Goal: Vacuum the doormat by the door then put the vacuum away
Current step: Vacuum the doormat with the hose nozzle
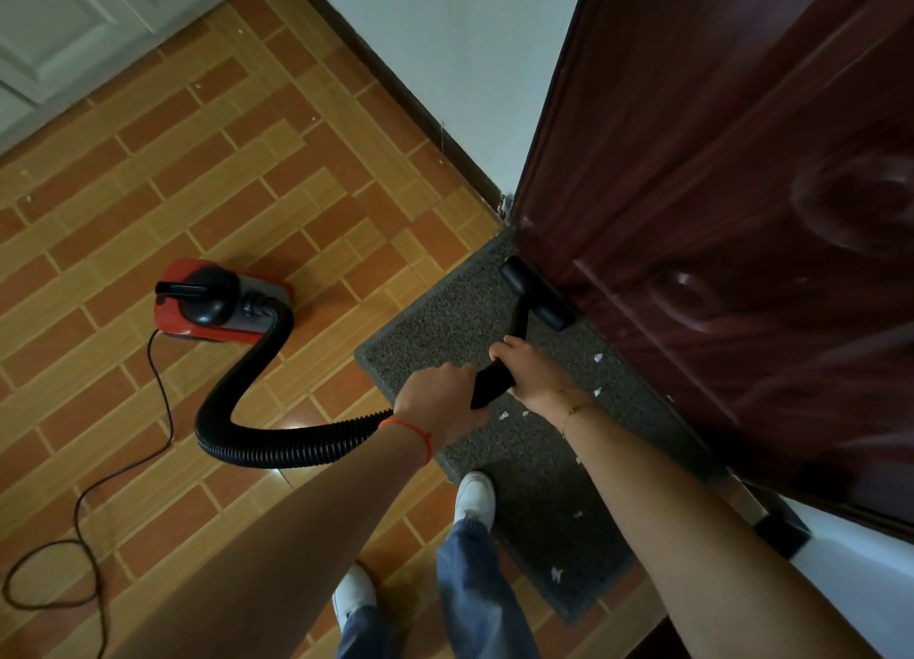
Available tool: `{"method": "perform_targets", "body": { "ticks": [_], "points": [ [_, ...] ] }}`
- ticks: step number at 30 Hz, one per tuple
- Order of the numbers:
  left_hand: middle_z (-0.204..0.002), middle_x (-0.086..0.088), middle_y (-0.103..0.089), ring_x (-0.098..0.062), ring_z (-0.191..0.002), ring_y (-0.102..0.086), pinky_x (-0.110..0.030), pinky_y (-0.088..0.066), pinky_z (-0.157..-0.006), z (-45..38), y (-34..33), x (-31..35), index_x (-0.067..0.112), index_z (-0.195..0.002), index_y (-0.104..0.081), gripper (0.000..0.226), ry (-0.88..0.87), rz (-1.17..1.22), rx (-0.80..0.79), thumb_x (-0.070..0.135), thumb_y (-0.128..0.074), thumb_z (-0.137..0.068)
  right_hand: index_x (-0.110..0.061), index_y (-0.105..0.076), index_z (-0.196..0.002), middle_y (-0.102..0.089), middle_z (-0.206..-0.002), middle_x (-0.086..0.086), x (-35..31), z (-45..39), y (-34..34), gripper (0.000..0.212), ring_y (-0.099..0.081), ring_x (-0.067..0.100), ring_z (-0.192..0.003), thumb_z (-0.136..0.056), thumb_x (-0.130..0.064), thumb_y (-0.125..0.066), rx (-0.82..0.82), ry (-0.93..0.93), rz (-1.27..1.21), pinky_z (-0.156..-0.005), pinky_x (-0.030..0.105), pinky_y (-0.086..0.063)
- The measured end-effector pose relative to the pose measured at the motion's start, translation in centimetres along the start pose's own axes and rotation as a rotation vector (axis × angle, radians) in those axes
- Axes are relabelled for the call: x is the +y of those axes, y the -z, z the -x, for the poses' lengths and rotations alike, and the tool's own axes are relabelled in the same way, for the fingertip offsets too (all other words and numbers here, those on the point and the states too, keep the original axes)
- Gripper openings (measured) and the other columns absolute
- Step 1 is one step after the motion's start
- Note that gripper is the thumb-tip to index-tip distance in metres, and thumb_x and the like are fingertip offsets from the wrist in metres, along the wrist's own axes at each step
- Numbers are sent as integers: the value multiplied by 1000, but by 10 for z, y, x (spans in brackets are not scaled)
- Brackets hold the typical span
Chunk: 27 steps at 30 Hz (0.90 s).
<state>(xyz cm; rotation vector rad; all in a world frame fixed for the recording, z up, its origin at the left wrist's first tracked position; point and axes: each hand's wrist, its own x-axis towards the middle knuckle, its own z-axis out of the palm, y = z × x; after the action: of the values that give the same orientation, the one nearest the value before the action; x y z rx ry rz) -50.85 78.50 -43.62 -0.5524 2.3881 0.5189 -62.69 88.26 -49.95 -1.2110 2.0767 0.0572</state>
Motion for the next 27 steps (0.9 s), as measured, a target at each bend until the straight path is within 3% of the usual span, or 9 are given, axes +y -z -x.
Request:
{"method": "perform_targets", "body": {
  "ticks": [7,11,15,19,27],
  "points": [
    [-74,4,-52,-18,-64,-59,-29,-47,-52,22,-1,-26,19,-113,-52,31,23,11,40,41,-50,-91,-12,-52,-107,-53,-122,7,-32,-3,-6,19,-59,33,-101,-91,-2,-53,35,34,10,-63,33,-38],
    [-70,6,-51,-16,-61,-57,-25,-41,-46,46,-9,-52,19,-107,-55,27,51,21,35,41,-49,-92,-15,-53,-104,-53,-115,5,-65,-3,-19,18,-62,32,-94,-90,-4,-54,35,58,-26,-63,37,-48],
    [-70,5,-52,-16,-61,-58,-27,-46,-50,80,-23,-86,19,-102,-55,24,82,47,34,39,-51,-90,-15,-54,-102,-56,-110,6,-111,0,-38,15,-62,31,-92,-91,-5,-53,38,85,-15,-61,35,-42],
    [-68,4,-50,-13,-53,-48,-25,-36,-45,118,-38,-123,19,-97,-51,20,87,26,1,39,-49,-92,-15,-53,-100,-56,-107,6,-161,7,-65,14,-61,32,-90,-91,-4,-53,46,96,-29,-63,39,-48],
    [-71,4,-51,-17,-61,-55,-29,-44,-51,188,-77,-188,19,-109,-55,29,80,-31,-7,41,-50,-91,-15,-55,-98,-57,-103,5,-251,27,-117,14,-64,29,-80,-90,-4,-57,49,88,-35,-60,39,-54]
  ]
}}
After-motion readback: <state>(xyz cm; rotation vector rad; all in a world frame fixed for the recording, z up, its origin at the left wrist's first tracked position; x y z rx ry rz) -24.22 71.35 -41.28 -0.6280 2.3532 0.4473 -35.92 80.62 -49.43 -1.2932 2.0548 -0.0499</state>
